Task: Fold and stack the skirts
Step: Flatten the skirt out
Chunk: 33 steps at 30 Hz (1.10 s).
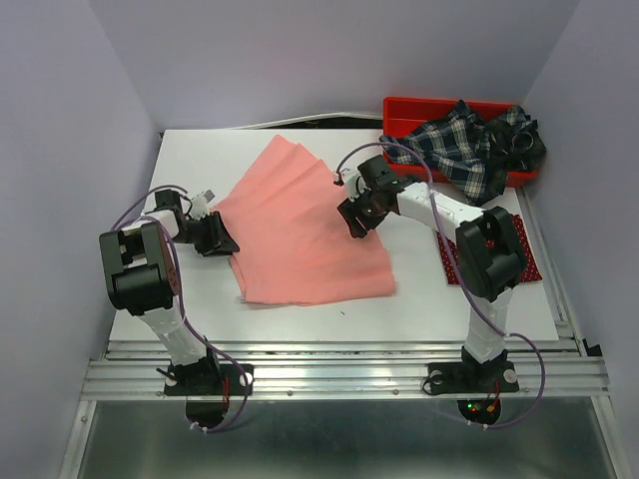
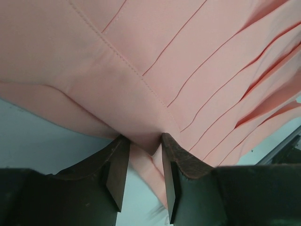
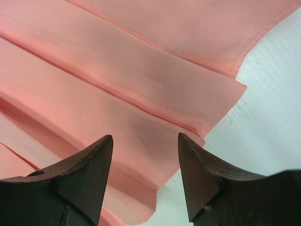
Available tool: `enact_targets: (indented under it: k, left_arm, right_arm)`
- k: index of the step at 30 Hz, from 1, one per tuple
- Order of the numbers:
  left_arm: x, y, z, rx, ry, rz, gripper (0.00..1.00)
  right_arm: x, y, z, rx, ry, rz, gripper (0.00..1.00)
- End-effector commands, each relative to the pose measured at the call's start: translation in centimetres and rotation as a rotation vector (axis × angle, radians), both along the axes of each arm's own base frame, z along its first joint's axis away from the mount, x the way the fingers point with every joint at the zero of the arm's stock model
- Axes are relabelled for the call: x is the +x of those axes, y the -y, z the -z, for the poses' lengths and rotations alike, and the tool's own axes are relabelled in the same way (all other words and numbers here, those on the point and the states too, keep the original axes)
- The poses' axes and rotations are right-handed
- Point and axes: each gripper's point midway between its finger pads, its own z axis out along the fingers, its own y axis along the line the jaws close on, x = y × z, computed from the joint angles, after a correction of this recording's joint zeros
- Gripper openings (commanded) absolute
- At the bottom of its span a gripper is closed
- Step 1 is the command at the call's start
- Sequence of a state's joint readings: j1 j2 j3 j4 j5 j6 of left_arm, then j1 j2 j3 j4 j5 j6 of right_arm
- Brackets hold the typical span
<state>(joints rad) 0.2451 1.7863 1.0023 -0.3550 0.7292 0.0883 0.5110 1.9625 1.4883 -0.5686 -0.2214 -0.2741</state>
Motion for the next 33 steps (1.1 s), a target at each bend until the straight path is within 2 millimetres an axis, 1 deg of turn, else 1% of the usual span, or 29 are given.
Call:
enact_targets:
  k: [1, 4, 5, 7, 8, 9, 10, 11, 17, 23, 30, 33]
  left_arm:
    - [0.8, 0.0, 0.5, -0.017, 0.017, -0.007, 0.44]
    - [0.9, 0.0, 0.8, -0.021, 0.014, -0.008, 0.38]
    - [0.9, 0.0, 0.8, -0.024, 0.012, -0.007, 0.34]
    - [1.1, -0.1, 0.0, -0.018, 0.030, 0.000, 0.33]
    - [1.1, -0.2, -0.3, -0.008, 0.038, 0.002, 0.34]
    - [1.2, -0.4, -1.0, 0.008, 0.058, 0.015, 0.37]
    - [1.2, -0.6, -1.3, 0.020, 0.068, 0.018, 0.44]
    - [1.0, -0.7, -1.5, 0.029, 0.064, 0.021, 0.46]
    - [1.0, -0.9, -2.7, 0.054, 0.093, 0.034, 0.47]
    - [1.0, -1.0, -2.1, 0.050, 0.062, 0.033, 0.45]
    - [1.4, -0.9, -3.0, 0.047, 0.109, 0.035, 0.45]
    - [1.7, -0.8, -2.8, 0.033, 0.110, 0.022, 0.45]
  right_arm:
    - [0.4, 0.3, -2.1, 0.012, 0.073, -0.003, 0.63]
    - [0.3, 0.5, -1.9, 0.003, 0.074, -0.004, 0.63]
    - [0.2, 0.6, -1.9, 0.003, 0.072, -0.005, 0.63]
    - [0.2, 0.6, -1.8, 0.002, 0.069, -0.005, 0.64]
    - [0.1, 0.6, -1.9, 0.003, 0.069, -0.006, 0.64]
    - [0.0, 0.6, -1.8, 0.004, 0.063, -0.009, 0.64]
    - [0.0, 0.5, -1.9, 0.008, 0.062, -0.011, 0.64]
    - [-0.1, 0.4, -1.9, 0.010, 0.059, -0.011, 0.64]
    - [-0.2, 0.3, -2.0, 0.016, 0.050, -0.012, 0.64]
    - [-0.4, 0.7, -1.8, 0.000, 0.050, -0.023, 0.64]
    - [-1.0, 0.8, -1.1, -0.002, 0.031, -0.029, 0.65]
    - [-1.0, 0.7, -1.0, -0.001, 0.027, -0.030, 0.65]
